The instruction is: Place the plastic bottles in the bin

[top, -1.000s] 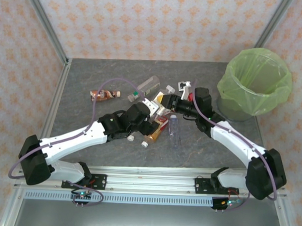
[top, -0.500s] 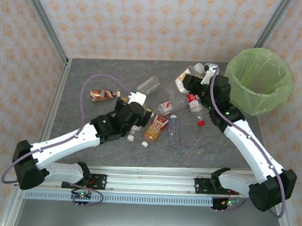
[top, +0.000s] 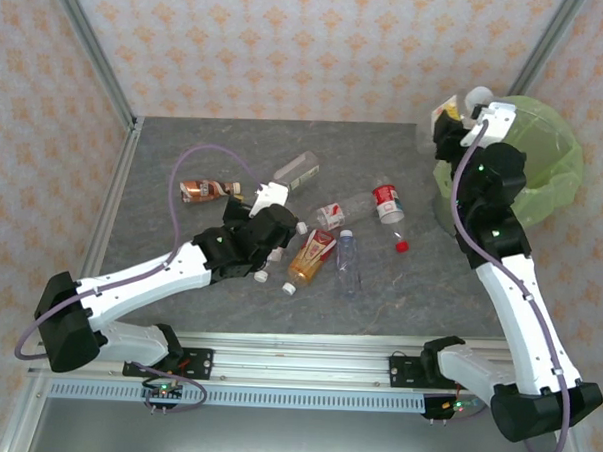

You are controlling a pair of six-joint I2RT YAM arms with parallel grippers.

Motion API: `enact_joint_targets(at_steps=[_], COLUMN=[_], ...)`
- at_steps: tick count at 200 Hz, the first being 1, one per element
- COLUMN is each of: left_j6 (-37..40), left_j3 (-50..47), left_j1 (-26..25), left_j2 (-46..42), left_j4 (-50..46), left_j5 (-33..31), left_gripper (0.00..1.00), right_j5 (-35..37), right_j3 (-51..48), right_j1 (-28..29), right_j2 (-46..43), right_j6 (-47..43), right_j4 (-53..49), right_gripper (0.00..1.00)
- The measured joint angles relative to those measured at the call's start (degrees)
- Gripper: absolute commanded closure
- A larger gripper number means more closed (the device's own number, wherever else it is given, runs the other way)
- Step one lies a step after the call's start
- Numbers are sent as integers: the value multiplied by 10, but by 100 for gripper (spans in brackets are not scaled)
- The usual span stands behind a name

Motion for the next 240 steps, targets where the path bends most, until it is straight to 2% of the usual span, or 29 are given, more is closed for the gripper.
enact_joint_targets(at_steps=[64,116,181,240], left_j6=[1,5,17,21], left_j3=[10,12,12,12], left_j1=[3,3,3,3], left_j2=[26,26,26,25], left_j4=[-14,-16,-15,-15], left_j5=[-9,-10,-9,-9], left_gripper=[0,0,0,0], right_j5=[108,179,131,98], right_j3=[39,31,76,171], right_j1=[-101,-136,-216,-240], right_j2=[22,72,197,303], right_j6=[-56,-78,-22,-26], right_j4=[-1,-17,-159,-299], right_gripper=[96,92,84,73])
